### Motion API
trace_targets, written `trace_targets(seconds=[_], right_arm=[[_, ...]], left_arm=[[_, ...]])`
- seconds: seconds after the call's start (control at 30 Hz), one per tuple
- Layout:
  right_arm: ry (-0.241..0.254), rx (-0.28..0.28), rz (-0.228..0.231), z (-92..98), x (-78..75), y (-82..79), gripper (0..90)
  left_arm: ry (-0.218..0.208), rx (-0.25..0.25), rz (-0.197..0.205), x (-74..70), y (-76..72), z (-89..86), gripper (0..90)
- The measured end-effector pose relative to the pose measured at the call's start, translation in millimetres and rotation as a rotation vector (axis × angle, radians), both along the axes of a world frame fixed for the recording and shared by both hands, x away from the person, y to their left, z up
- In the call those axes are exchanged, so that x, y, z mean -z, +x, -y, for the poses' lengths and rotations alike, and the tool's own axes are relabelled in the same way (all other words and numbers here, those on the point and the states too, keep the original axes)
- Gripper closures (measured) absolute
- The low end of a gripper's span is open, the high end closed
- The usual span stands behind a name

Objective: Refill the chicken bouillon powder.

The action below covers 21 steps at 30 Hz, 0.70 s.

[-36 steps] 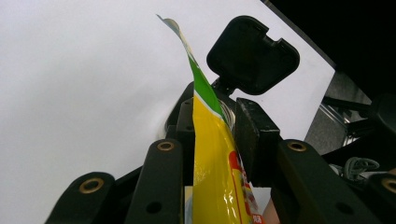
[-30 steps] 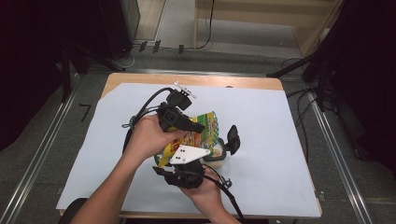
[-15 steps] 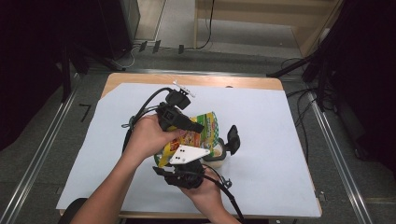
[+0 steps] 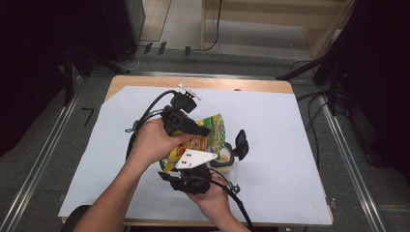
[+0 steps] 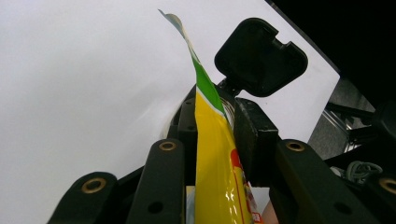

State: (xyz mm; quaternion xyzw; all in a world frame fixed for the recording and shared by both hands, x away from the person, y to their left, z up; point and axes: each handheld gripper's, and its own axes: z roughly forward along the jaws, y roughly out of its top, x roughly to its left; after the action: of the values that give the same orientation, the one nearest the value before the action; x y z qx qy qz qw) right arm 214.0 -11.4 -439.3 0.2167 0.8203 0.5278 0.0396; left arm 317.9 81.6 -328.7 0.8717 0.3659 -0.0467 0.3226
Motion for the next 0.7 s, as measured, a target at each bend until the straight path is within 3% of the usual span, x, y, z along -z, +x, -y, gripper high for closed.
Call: trace_targets(seconds=[0.47,0.7], right_arm=[[-0.004,0.015,-0.004,2.8,3.7,1.8,71.1],[0.006,0.008,0.009,2.1,-3.1,-1.2,71.2]], left_arm=[[0.002,0.004,0.003,-0.6,-1.9,1.7,74.2],[-0.011,-0.011,0.001,-0.9,0.9,-1.7,73.7]])
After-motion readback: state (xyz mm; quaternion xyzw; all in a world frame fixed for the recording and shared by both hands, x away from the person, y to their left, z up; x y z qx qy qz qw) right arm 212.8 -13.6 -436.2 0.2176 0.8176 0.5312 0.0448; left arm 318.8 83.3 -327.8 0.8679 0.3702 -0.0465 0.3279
